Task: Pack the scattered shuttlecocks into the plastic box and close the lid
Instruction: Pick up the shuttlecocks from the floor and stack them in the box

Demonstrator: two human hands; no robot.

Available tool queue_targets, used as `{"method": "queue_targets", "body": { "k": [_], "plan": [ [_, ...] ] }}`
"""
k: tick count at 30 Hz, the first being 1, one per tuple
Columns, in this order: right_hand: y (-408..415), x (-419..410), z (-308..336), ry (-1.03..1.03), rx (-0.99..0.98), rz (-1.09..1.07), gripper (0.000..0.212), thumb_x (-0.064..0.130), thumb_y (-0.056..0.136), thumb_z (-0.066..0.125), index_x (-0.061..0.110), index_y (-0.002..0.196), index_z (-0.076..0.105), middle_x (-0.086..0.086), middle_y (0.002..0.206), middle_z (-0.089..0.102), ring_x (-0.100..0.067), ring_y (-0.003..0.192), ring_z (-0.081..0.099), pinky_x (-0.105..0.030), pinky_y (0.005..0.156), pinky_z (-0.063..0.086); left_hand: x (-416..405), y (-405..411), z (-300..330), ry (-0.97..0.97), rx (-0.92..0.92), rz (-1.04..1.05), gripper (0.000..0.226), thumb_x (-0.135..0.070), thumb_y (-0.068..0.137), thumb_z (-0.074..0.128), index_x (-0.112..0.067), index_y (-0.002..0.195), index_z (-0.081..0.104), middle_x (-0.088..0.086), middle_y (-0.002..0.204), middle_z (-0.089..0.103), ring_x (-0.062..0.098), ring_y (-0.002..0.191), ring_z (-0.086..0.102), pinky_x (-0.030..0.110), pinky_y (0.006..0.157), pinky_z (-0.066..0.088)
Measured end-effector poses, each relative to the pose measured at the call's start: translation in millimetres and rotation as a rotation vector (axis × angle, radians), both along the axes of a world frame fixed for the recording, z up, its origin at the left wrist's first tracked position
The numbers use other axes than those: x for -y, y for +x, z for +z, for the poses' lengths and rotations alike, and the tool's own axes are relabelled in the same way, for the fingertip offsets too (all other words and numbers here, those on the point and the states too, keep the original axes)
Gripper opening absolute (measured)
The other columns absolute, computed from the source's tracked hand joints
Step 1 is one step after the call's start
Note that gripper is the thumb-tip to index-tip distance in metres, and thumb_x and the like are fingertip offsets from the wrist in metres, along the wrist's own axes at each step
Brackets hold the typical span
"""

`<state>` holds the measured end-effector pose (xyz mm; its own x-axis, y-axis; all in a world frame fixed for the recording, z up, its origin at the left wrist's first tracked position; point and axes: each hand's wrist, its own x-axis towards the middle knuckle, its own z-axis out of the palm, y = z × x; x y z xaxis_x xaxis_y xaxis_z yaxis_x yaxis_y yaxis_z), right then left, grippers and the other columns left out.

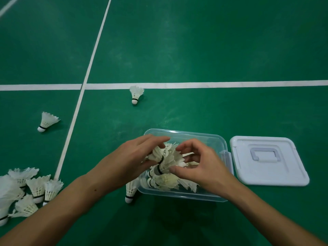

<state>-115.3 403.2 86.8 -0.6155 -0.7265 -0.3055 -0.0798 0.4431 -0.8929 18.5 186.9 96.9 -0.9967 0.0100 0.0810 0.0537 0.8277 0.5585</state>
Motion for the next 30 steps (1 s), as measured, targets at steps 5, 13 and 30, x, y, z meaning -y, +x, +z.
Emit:
{"method": "queue_targets", "body": {
  "k": [5,13,30],
  "plan": [
    [0.6,-20.7,-6.3,0.009,0.002,-0.052,0.052,0.046,0.067,0.096,0.042,0.107,0.063,0.022,0.111,0.067,-0.010,0.095,0.072,-0.037,0.084,0.064,9.1,5.1,2.6,-0.012,-0.077,0.111,0.067,-0.010,0.091,0.078,-0.029,0.149,0.051,-0.013,0.131,0.057,0.009,0.095,0.065,0.038,0.085,0.059],
    [0.7,-35.4,-14.6,0.043,-0.051,-0.062,0.057,0.043,0.068,0.096,0.039,0.113,0.061,0.018,0.112,0.068,-0.010,0.099,0.072,-0.037,0.081,0.065,6.4,13.4,0.1,-0.006,-0.083,0.139,0.063,-0.013,0.092,0.077,-0.030,0.147,0.051,-0.012,0.133,0.054,0.010,0.091,0.064,0.041,0.082,0.059],
    [13.7,-3.2,-3.0,0.284,-0.612,0.440,0.065,0.058,0.081,0.082,0.041,0.138,0.054,0.018,0.133,0.065,-0.005,0.110,0.061,-0.026,0.094,0.051,4.9,20.4,-6.4,0.001,-0.044,0.138,0.061,-0.017,0.093,0.076,-0.030,0.148,0.050,-0.014,0.134,0.054,0.003,0.099,0.059,0.036,0.085,0.058]
  ]
}}
